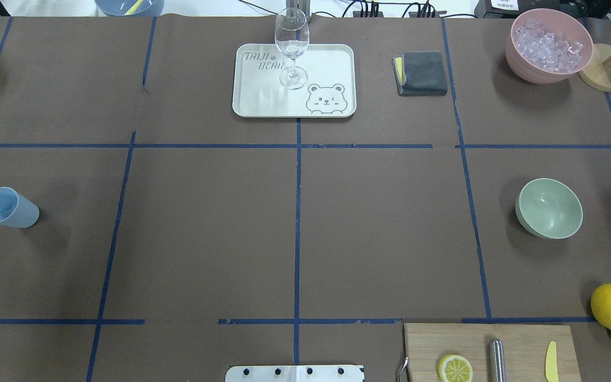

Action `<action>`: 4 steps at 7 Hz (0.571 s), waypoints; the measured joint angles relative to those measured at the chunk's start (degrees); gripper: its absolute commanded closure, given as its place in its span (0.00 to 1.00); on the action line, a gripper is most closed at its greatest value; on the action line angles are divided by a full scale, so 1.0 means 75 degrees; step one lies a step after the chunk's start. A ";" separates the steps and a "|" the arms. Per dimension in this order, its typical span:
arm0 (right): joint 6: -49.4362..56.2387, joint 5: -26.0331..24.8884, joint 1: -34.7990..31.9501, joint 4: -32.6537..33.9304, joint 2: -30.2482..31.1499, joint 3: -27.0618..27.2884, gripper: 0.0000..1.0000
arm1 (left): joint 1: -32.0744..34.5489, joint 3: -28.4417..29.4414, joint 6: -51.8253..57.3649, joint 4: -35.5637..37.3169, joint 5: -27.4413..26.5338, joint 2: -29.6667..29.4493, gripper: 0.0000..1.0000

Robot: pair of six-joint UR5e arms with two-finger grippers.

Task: Pour ice into bowl

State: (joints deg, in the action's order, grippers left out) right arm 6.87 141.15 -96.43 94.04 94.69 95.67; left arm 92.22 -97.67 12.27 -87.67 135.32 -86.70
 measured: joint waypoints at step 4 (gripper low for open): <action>-0.0229 0.0137 0.0066 -0.0286 -0.0231 -0.0071 0.00 | -0.0011 -0.0244 -0.0050 -0.0369 -0.0024 -0.0120 0.00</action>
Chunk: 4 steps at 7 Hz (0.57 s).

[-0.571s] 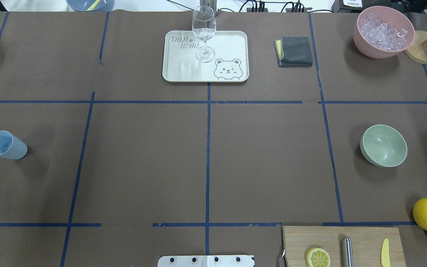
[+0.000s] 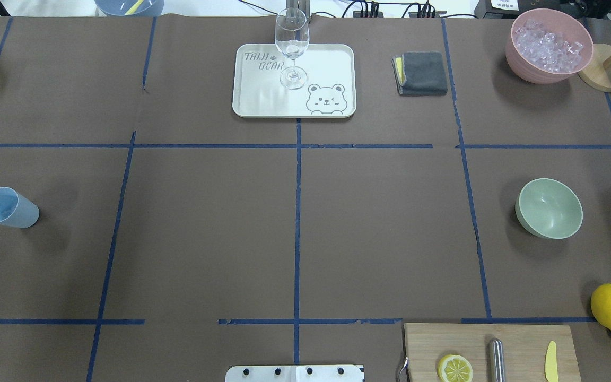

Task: Pour ice into bowl

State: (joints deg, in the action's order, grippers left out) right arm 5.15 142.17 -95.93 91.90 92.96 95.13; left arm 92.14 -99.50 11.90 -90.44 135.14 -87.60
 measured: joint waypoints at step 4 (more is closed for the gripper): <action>-0.3021 0.0485 0.1102 -0.0857 -0.0455 0.0216 0.00 | -0.0277 -0.1827 -0.1838 -0.1036 -0.0100 0.0097 0.00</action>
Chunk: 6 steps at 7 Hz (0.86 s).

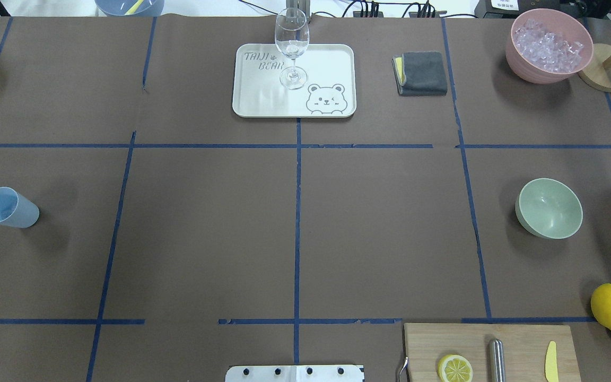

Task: Pour ice into bowl

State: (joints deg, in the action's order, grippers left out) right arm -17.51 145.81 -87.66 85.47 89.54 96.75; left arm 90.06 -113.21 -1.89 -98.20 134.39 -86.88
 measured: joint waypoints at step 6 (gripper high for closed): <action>-0.4023 -0.1779 0.2907 -0.5025 0.1420 -0.0039 0.00 | -0.3360 -0.1382 -0.5101 -0.3529 -0.3236 0.1701 0.00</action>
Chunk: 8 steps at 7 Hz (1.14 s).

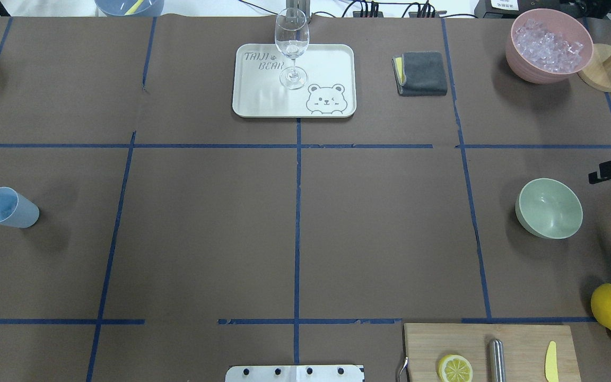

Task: Pour ice into bowl

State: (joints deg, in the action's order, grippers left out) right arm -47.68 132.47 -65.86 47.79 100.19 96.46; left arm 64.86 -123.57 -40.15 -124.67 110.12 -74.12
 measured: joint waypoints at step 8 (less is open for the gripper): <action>-0.0969 -0.0908 0.1506 -0.0687 0.0041 -0.0223 1.00 | -0.1933 -0.0016 -0.1348 -0.1457 -0.2002 0.1049 0.00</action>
State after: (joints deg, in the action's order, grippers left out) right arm -54.95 125.66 -54.56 42.64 100.50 94.78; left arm 50.36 -123.70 -50.26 -135.60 95.10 -66.25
